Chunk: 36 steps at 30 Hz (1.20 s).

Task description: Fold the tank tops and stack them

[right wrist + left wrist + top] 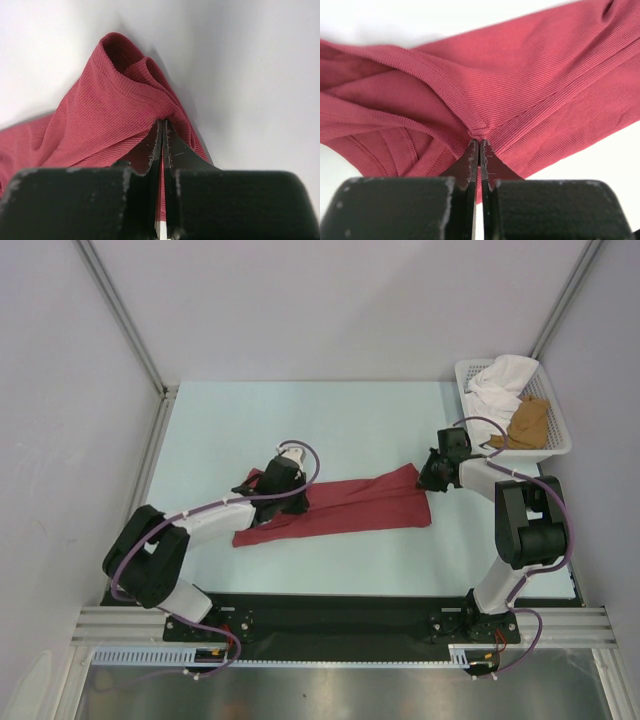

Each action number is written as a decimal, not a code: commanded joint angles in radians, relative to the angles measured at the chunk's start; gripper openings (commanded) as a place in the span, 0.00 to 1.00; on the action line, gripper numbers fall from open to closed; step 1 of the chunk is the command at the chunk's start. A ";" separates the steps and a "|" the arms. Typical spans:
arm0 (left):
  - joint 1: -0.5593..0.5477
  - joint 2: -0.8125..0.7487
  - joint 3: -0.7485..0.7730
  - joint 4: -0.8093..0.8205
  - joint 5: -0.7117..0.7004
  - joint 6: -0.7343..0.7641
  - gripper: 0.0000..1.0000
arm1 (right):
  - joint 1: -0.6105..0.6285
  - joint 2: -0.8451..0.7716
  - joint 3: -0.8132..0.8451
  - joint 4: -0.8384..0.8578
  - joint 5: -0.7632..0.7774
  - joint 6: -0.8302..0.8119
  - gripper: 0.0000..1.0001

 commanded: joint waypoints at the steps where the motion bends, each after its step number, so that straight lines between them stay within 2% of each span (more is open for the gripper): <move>1: -0.015 -0.015 -0.046 0.071 -0.027 -0.035 0.03 | 0.001 0.003 -0.016 -0.005 0.031 -0.008 0.00; 11: -0.036 0.081 -0.071 0.112 -0.033 -0.067 0.03 | 0.001 -0.052 -0.047 0.003 0.054 0.004 0.01; 14: -0.038 0.088 -0.074 0.117 -0.036 -0.066 0.02 | 0.031 -0.100 -0.035 -0.008 0.110 -0.014 0.21; 15: -0.038 0.091 -0.072 0.116 -0.036 -0.066 0.02 | 0.044 -0.114 -0.032 -0.019 0.146 -0.019 0.34; 17: -0.038 0.096 -0.069 0.113 -0.040 -0.064 0.02 | 0.077 -0.154 -0.020 -0.026 0.167 -0.027 0.38; 19: -0.039 0.099 -0.068 0.112 -0.043 -0.062 0.02 | 0.102 -0.178 -0.012 -0.029 0.155 -0.028 0.36; 23: -0.040 0.101 -0.068 0.112 -0.043 -0.064 0.01 | 0.166 -0.175 0.000 -0.008 0.040 -0.004 0.16; 27: -0.038 0.098 -0.072 0.119 -0.040 -0.064 0.01 | 0.300 -0.131 0.016 0.090 -0.116 0.035 0.04; 29: -0.040 0.091 -0.078 0.126 -0.036 -0.066 0.01 | 0.349 -0.074 0.032 0.141 -0.158 0.055 0.00; 36: -0.038 0.087 -0.085 0.126 -0.034 -0.072 0.01 | 0.482 0.104 0.106 0.286 -0.283 0.144 0.00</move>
